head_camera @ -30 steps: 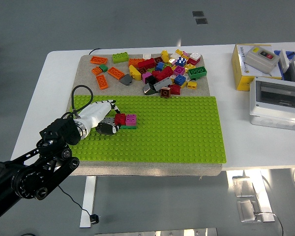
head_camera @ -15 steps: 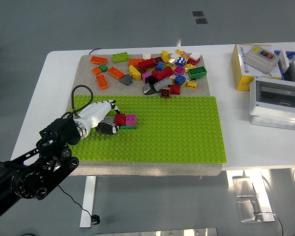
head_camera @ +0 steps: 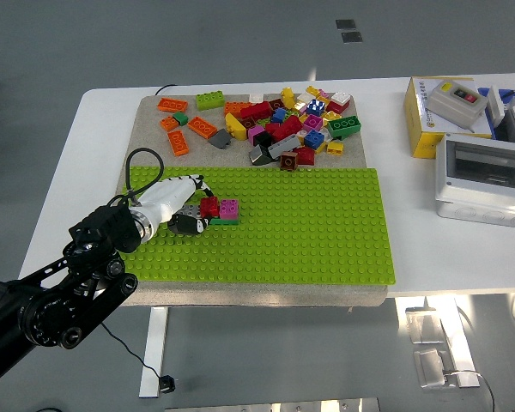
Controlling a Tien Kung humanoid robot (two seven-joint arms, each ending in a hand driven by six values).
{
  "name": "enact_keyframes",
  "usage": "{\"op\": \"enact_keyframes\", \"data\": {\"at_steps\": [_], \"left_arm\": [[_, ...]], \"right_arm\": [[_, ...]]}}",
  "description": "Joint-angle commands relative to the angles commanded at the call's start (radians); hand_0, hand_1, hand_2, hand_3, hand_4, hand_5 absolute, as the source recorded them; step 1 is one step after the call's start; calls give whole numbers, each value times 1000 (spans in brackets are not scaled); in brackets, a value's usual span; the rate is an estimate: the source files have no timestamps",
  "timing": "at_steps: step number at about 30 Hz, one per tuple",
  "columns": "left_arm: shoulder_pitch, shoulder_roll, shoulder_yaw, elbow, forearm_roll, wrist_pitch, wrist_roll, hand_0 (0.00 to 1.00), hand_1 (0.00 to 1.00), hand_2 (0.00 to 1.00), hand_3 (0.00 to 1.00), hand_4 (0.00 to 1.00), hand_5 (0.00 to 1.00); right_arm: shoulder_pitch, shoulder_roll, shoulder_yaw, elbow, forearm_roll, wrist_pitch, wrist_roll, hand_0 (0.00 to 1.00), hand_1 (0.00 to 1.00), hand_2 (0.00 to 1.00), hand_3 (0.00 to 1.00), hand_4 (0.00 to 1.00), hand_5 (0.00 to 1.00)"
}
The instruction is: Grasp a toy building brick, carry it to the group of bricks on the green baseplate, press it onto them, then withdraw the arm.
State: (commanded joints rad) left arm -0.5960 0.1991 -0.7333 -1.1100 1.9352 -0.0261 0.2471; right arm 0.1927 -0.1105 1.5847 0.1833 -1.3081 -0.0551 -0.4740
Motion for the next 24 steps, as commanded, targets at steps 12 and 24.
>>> {"op": "enact_keyframes", "data": {"at_steps": [12,24], "left_arm": [[0,3,4,-4,-3,-11,2,998,983,998,763,606,218],[7,17,-1,-47,1,-33,18,998,985,998,761,626,231]], "right_arm": [[-1,0,2,0,0,-1,1,660,578,538,748,468,998],[-2,-2,11,1,-8,-2,0,659,576,537,747,467,998]]}}
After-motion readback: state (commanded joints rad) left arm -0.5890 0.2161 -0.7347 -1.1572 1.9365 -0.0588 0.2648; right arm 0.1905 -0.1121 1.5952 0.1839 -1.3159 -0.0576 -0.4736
